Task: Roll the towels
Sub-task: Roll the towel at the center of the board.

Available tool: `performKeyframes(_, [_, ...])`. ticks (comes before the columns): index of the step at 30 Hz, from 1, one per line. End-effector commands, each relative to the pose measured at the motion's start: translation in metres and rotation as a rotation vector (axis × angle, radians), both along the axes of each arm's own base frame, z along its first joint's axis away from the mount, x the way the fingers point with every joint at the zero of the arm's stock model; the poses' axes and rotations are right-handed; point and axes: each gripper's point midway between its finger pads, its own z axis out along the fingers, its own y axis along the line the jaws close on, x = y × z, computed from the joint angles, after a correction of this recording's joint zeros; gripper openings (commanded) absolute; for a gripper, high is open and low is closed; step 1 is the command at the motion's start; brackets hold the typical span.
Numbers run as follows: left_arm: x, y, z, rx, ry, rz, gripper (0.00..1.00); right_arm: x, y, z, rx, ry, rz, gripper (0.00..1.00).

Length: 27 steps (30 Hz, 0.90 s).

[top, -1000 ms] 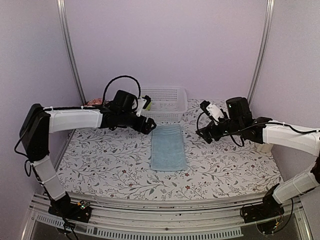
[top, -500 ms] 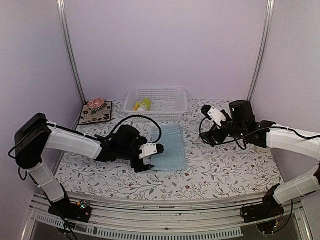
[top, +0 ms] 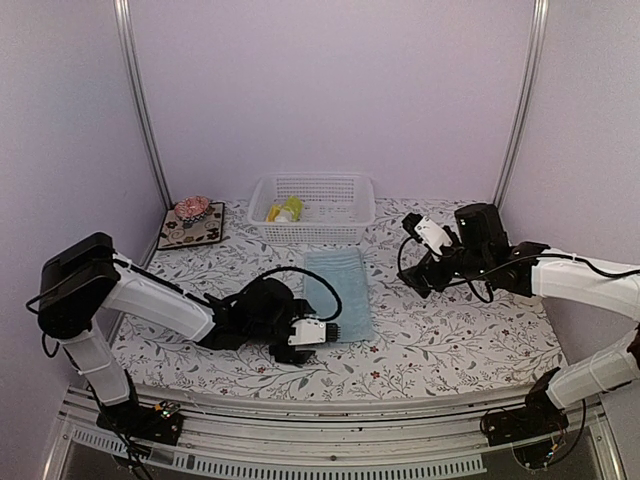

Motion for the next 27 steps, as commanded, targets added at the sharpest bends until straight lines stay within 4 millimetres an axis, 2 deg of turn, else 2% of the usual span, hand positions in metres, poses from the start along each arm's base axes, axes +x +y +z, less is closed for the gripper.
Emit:
performKeyframes(1, [0.008, -0.009, -0.006, 0.039, -0.074, 0.022, 0.84, 0.0, 0.007, -0.002, 0.013, 0.029, 0.004, 0.99])
performKeyframes(7, [0.008, -0.01, -0.013, 0.065, -0.068, 0.019, 0.67, -0.003, 0.012, -0.003, 0.006, 0.015, 0.038, 0.99])
performKeyframes(12, [0.006, -0.011, -0.021, 0.099, -0.028, 0.016, 0.38, -0.014, 0.022, -0.011, -0.001, -0.04, 0.135, 1.0])
performKeyframes(16, [0.002, -0.014, -0.022, 0.095, 0.022, 0.005, 0.15, -0.031, 0.036, -0.018, -0.036, -0.107, 0.274, 0.99])
performKeyframes(20, [-0.003, -0.015, -0.022, 0.092, 0.102, 0.0, 0.04, -0.063, 0.054, -0.027, -0.069, -0.145, 0.49, 0.94])
performKeyframes(27, [-0.002, -0.013, -0.018, 0.057, 0.259, 0.013, 0.03, -0.094, 0.075, -0.064, -0.186, -0.181, 0.662, 0.94])
